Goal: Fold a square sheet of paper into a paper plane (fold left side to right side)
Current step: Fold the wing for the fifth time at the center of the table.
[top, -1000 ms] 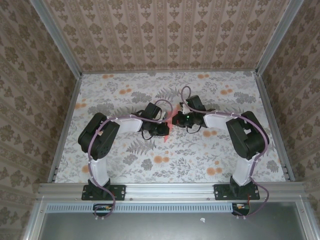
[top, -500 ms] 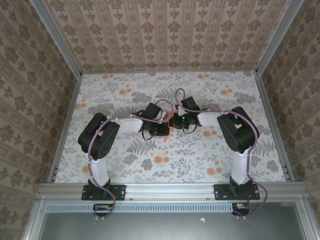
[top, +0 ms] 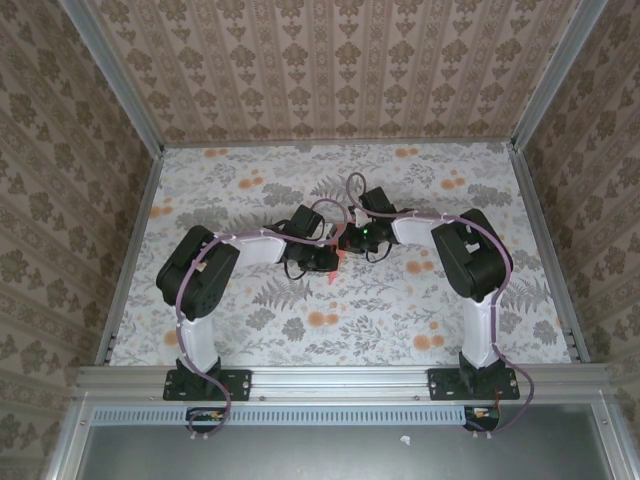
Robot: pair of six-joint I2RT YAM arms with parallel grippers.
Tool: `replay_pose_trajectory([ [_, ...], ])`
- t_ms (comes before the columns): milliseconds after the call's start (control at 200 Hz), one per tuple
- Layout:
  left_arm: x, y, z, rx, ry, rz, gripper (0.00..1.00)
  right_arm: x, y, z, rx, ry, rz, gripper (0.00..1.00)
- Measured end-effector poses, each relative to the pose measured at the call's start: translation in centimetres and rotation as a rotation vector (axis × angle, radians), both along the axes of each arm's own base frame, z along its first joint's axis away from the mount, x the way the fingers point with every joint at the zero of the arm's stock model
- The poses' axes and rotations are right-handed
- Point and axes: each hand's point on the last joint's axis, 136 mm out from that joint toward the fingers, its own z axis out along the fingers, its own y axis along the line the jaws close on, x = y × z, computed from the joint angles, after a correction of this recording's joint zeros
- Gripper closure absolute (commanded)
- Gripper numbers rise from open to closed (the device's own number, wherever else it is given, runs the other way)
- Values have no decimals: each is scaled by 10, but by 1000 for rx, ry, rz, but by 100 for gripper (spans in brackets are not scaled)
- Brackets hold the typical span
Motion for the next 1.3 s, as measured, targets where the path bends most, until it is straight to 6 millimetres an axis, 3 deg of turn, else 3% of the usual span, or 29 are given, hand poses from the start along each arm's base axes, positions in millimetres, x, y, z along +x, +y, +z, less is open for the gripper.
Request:
replay_pose_trajectory([
  [565, 0, 0, 0, 1, -3, -4, 95, 43, -25, 1, -3, -15, -59, 100],
  [825, 0, 0, 0, 3, -6, -3, 95, 76, -56, 2, -6, -39, -135, 100],
  [1150, 0, 0, 0, 9, -13, -3, 95, 97, -69, 6, -9, -56, -163, 100],
  [1300, 0, -1, 1, 11, -16, -3, 95, 95, -76, 12, -11, -69, -174, 100],
])
